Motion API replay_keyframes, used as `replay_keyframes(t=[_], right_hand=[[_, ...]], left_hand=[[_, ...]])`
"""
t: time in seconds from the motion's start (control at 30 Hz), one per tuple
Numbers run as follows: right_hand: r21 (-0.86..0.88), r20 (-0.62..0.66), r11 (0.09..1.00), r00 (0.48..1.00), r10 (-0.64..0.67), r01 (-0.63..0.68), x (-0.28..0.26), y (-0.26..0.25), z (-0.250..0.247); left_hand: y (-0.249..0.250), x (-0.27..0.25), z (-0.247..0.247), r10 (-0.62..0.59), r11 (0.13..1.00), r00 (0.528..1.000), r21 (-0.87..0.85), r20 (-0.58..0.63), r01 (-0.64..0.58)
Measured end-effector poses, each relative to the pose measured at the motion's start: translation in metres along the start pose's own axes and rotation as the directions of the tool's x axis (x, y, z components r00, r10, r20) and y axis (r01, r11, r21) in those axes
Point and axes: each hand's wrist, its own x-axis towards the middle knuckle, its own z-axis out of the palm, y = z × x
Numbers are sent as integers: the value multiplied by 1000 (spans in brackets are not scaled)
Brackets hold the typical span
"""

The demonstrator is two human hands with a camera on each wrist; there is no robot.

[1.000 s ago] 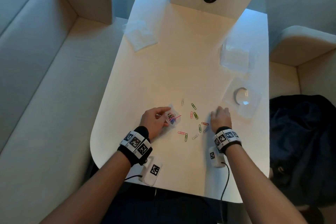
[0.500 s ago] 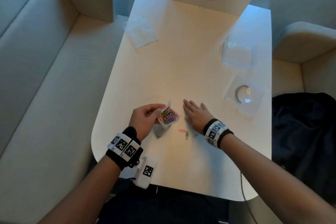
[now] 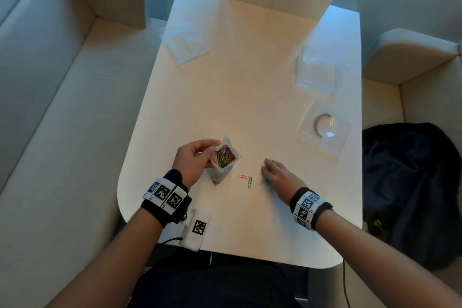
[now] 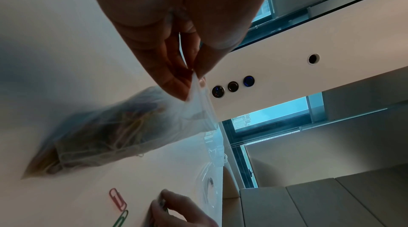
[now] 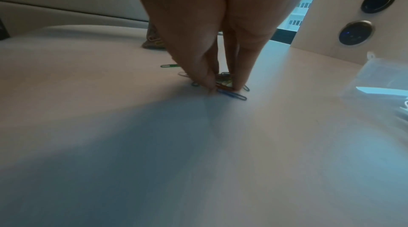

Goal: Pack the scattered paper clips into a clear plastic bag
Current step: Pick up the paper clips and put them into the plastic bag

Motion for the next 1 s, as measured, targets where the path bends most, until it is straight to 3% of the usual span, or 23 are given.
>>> replay_keyframes(t=[0.07,0.23,0.4,0.47,0.57,0.67,0.7,0.77,0.8,0.83,0.87,0.97,1.0], right_hand=[[6,-35,1000,999,-12,12,-2,1,2],[66,74,997,996,45,-50,4,3,-1],[83,136,980,977,167,-179,30,5,-24],[196,117,937,956,270,-288,38,10,-36],[492,86,723,853,514,-485,43,21,-52],[788,72,420,746,662,-450,42,21,-79],[884,88,294,747,659,-363,41,15,-93],[989,102,30,807,581,-146,37,-1,-122],[996,91,-42,845,526,-81,36,-11,-133],[997,72,-45,874,480,-57,35,-21,-141],[998,43,16,891,451,-56,36,-31,-145],[887,-109,454,918,381,-83,40,-52,-140],[825,-130,559,935,330,-82,41,-56,-137]], left_hand=[[-2,0,1,-2,1000,1000,4,2,2],[-5,-2,5,-11,1000,1000,-2,7,11],[-4,-1,9,-21,1000,1000,21,23,21],[-3,-1,11,-19,999,999,38,27,18],[1,-1,15,-14,998,999,64,38,11],[3,-1,17,1,995,999,96,44,-5],[3,-1,18,4,995,999,103,43,-8],[3,-1,20,6,994,999,113,37,-10],[3,-1,22,7,993,999,115,32,-11],[2,-1,23,7,993,1000,115,27,-10],[2,-1,25,9,993,1000,117,21,-11],[2,-3,25,28,993,1000,115,7,-28],[3,-4,24,32,993,999,112,3,-32]])
